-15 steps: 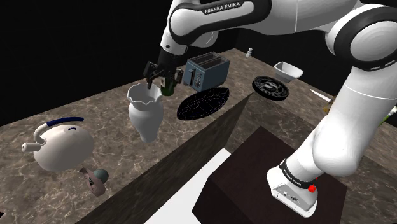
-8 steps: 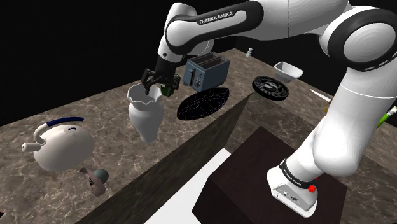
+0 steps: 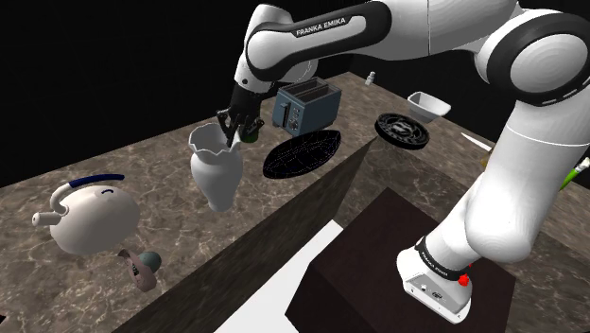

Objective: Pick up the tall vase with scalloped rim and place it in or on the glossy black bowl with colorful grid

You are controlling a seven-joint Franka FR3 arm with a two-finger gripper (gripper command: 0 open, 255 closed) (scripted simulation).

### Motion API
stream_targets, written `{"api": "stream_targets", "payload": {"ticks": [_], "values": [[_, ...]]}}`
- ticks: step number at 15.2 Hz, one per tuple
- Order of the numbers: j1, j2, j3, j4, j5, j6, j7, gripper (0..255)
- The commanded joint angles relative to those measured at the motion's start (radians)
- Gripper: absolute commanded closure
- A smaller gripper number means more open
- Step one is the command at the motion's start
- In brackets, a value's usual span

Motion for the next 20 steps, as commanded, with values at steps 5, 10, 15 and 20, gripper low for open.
{"api": "stream_targets", "payload": {"ticks": [5,10,15,20], "values": [[0.0,0.0,0.0,0.0,0.0,0.0,0.0,255],[-0.001,-0.015,-0.001,0.02,-0.003,-0.034,0.01,255],[-0.003,-0.037,-0.002,0.058,-0.008,-0.092,0.027,255],[-0.005,-0.054,-0.002,0.103,-0.014,-0.151,0.044,255]]}}
